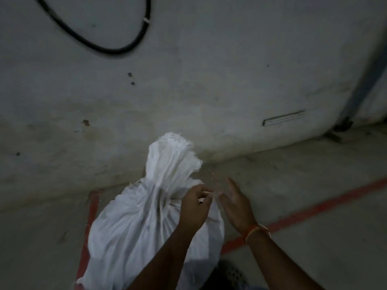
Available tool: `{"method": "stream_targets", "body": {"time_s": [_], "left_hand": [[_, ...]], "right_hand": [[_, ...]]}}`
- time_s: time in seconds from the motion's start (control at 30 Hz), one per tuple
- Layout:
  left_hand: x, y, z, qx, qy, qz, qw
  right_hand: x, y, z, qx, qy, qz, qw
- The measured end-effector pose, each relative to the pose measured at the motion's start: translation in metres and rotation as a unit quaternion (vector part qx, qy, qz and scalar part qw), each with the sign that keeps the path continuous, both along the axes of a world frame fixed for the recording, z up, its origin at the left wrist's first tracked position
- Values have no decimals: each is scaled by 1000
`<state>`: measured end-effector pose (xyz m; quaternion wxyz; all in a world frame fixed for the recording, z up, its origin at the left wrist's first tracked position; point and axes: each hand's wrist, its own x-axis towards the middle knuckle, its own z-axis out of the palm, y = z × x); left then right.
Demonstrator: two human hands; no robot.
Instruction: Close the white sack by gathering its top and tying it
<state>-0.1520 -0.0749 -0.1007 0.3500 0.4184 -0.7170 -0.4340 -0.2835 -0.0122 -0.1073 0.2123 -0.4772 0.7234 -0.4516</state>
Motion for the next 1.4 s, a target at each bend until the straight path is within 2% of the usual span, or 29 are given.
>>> {"method": "stream_targets", "body": {"time_s": [0.13,0.33,0.5,0.6,0.7,0.83,1.03,1.17,1.27,1.4], "left_hand": [[-52,7,-49,97,-18,-46,994],[-126,2,-153,217,-58,-100,969],[-176,2,-255,297,-76,-120,944],[-196,7,-316,326,-102,-126,931],[-211,14,-341,322,-118,-80,936],[-213,18,-372,358,-126,-44,924],[-202,21,-386,384,-140,6,913],[-204,19,-368,373,-123,1,920],[-207,12,-336,370,-95,-33,924],[-203,0,-262,339,-34,-64,938]], "right_hand": [[-50,17,-50,49,-11,-59,997],[-119,37,-168,106,-42,-135,984],[-158,55,-271,211,-2,-184,960],[-175,59,-327,298,0,-163,940],[-192,53,-378,369,28,-111,922],[-203,37,-424,447,82,-66,888],[-201,30,-434,443,138,-85,882],[-199,43,-414,362,98,-143,916],[-189,45,-370,268,67,-187,943],[-156,41,-277,144,79,-155,974]]}}
